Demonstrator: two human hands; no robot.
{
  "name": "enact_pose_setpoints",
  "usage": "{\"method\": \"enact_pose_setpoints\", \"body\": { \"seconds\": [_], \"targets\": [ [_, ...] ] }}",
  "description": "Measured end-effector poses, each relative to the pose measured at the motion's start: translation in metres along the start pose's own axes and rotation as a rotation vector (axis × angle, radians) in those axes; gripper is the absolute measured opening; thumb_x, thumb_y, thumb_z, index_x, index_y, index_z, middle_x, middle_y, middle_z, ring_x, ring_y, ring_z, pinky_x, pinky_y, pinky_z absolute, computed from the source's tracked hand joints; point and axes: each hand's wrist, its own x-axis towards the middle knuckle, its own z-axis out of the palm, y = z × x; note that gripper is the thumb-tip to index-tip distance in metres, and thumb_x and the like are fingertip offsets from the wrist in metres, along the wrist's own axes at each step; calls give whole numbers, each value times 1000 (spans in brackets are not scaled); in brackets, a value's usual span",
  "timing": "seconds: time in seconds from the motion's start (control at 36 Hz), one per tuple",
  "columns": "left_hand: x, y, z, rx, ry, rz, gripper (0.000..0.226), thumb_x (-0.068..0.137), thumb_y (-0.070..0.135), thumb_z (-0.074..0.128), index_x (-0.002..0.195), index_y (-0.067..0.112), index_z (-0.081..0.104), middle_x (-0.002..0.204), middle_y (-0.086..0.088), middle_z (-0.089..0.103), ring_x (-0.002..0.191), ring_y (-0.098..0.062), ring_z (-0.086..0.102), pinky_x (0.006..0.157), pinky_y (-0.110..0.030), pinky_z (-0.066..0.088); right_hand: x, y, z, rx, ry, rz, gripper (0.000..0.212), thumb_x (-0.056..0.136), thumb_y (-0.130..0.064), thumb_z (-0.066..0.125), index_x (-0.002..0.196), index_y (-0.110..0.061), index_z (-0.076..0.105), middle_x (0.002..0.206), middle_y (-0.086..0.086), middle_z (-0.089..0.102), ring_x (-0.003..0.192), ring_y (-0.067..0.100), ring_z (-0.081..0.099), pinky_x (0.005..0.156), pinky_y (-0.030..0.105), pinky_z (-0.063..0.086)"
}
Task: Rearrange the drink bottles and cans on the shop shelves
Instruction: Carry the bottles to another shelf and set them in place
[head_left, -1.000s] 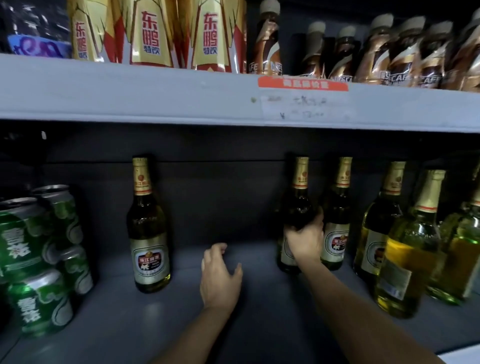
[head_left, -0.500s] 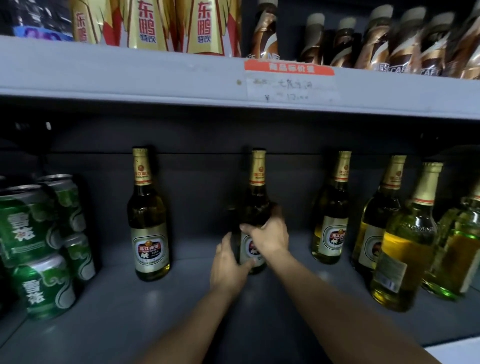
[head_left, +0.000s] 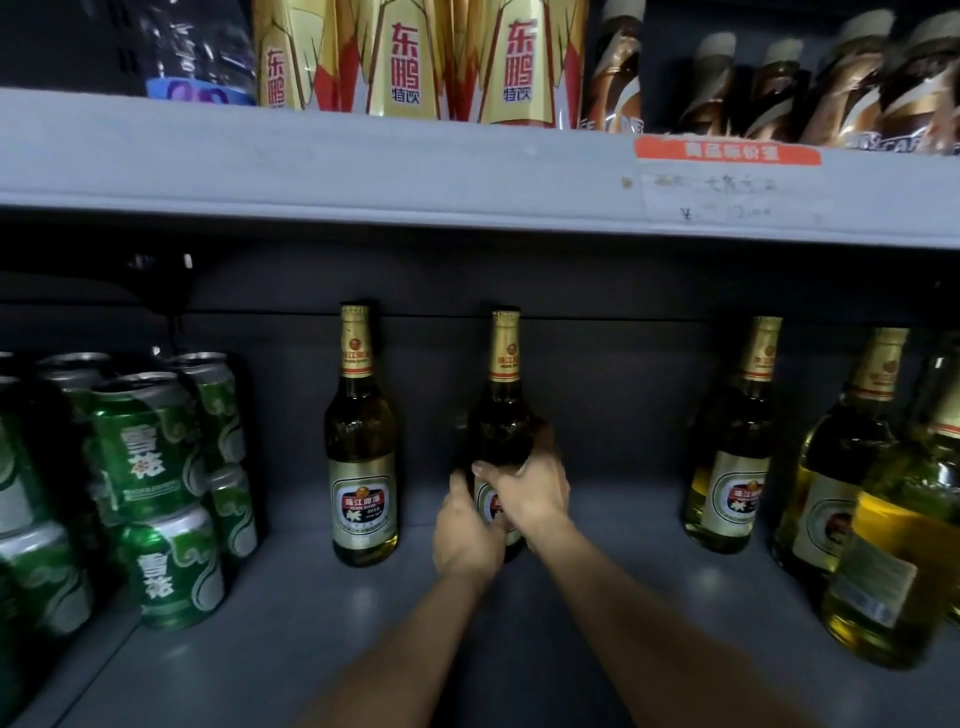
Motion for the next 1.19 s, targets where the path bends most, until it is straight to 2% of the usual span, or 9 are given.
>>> {"method": "enact_pose_setpoints", "body": {
  "seconds": [0.17, 0.53, 0.67, 0.72, 0.81, 0.86, 1.0, 1.19],
  "targets": [
    [7, -5, -1, 6, -10, 2, 50, 80, 17, 67, 123, 10, 43, 116, -12, 62, 107, -31, 59, 85, -39, 49, 4, -2, 4, -57, -24, -9, 82, 74, -40, 79, 139, -17, 34, 133, 7, 49, 117, 29, 55, 90, 33, 45],
    [11, -11, 0, -6, -60, 13, 44, 84, 23, 63, 121, 15, 41, 119, -9, 60, 107, -32, 59, 78, -36, 45, 2, 1, 7, -88, -6, -38, 82, 74, -43, 78, 139, -15, 35, 134, 5, 46, 115, 30, 56, 86, 35, 47],
    [10, -10, 0, 4, -54, 33, 46, 88, 18, 59, 127, 11, 37, 124, -14, 54, 109, -34, 57, 82, -41, 45, -1, 1, 9, -61, -8, -64, 82, 75, -39, 77, 141, -13, 35, 134, 6, 45, 117, 29, 54, 88, 36, 46],
    [8, -6, -1, -2, -61, 26, 46, 88, 18, 59, 128, 10, 37, 124, -14, 53, 110, -35, 57, 81, -40, 45, -2, 2, 8, -77, -12, -87, 87, 76, -40, 77, 144, -14, 30, 136, 7, 45, 119, 29, 53, 88, 36, 47],
    [5, 0, -5, 28, -52, 4, 37, 88, 18, 60, 118, 8, 41, 119, -16, 59, 107, -36, 58, 79, -39, 45, -6, 8, 3, -159, -43, -98, 95, 76, -40, 75, 149, -17, 19, 135, 8, 47, 120, 30, 53, 90, 37, 47],
    [6, 2, -9, 71, -54, -15, 35, 87, 20, 62, 113, 8, 42, 115, -17, 61, 106, -36, 58, 78, -37, 45, -9, 13, 1, -182, -92, -64, 89, 80, -36, 73, 149, -18, 20, 134, 9, 51, 119, 29, 54, 91, 38, 48],
    [5, -4, -24, 95, -42, -6, 32, 87, 24, 63, 107, 9, 44, 111, -15, 63, 103, -35, 60, 80, -37, 47, -14, 20, 6, -173, -254, -29, 62, 87, -30, 66, 139, -13, 37, 129, 10, 59, 120, 29, 54, 94, 34, 44],
    [11, -12, -35, 45, -39, -1, 36, 88, 18, 64, 116, 7, 46, 111, -14, 63, 105, -30, 60, 82, -30, 44, -13, 15, 24, -148, -238, -30, 51, 87, -27, 67, 132, -13, 47, 124, 9, 62, 116, 27, 57, 91, 30, 44]
  ]
}}
